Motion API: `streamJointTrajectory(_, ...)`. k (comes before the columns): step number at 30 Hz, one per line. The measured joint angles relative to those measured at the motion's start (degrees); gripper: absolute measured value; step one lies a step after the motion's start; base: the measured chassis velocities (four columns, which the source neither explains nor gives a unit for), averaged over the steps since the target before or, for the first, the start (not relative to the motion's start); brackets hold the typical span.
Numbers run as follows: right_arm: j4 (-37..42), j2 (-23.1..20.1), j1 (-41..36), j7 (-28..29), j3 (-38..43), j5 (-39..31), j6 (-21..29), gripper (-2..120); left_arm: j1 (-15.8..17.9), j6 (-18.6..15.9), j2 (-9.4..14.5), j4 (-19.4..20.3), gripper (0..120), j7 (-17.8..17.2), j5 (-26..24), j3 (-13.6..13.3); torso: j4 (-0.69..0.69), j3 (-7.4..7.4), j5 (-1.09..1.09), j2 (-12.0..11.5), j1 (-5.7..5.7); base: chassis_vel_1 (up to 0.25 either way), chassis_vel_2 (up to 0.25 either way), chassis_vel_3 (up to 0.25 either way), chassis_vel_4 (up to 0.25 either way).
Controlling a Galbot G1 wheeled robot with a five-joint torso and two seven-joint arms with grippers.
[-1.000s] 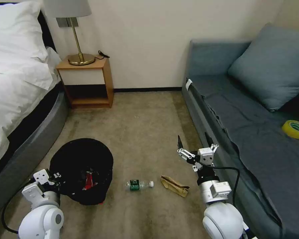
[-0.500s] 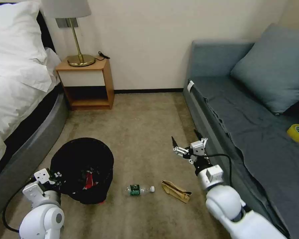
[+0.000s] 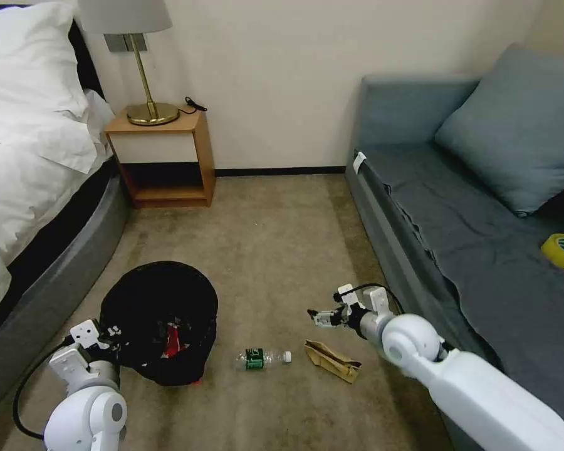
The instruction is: Pick up the trash bin, then pick up the garbage on the floor and place it into the trash bin.
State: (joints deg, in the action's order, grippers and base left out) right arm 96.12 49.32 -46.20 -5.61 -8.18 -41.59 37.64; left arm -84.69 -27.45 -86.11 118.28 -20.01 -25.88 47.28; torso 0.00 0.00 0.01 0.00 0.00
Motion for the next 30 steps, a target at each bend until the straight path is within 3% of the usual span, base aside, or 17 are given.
streamJointTrajectory(3,-6.6,-0.6,4.2,-11.5,-3.2,9.7,-2.5,100,0.0,0.1,0.0,-0.1,2,0.0,0.0,0.1,0.0,0.0,-0.01,0.0,0.0,0.0,0.0,0.0,0.0)
streamJointTrajectory(14,-22.2,0.5,11.8,-25.2,-16.3,25.2,-18.3,100,-0.1,0.9,-0.3,-1.2,2,0.1,0.5,0.0,0.0,0.0,-0.01,0.0,0.0,0.0,0.0,0.0,0.0)
streamJointTrajectory(20,-27.7,1.7,14.0,-26.9,-22.2,27.3,-21.1,100,-0.2,0.9,-0.4,-1.3,2,0.2,0.8,-0.1,-0.01,0.0,-0.01,0.0,0.0,0.0,0.0,0.0,0.0)
streamJointTrajectory(30,-35.6,4.9,14.4,-25.7,-24.5,29.5,-25.2,100,-0.5,1.5,-0.3,-1.5,2,0.2,0.9,0.3,0.0,0.0,-0.01,0.0,0.0,0.0,0.0,0.0,0.0)
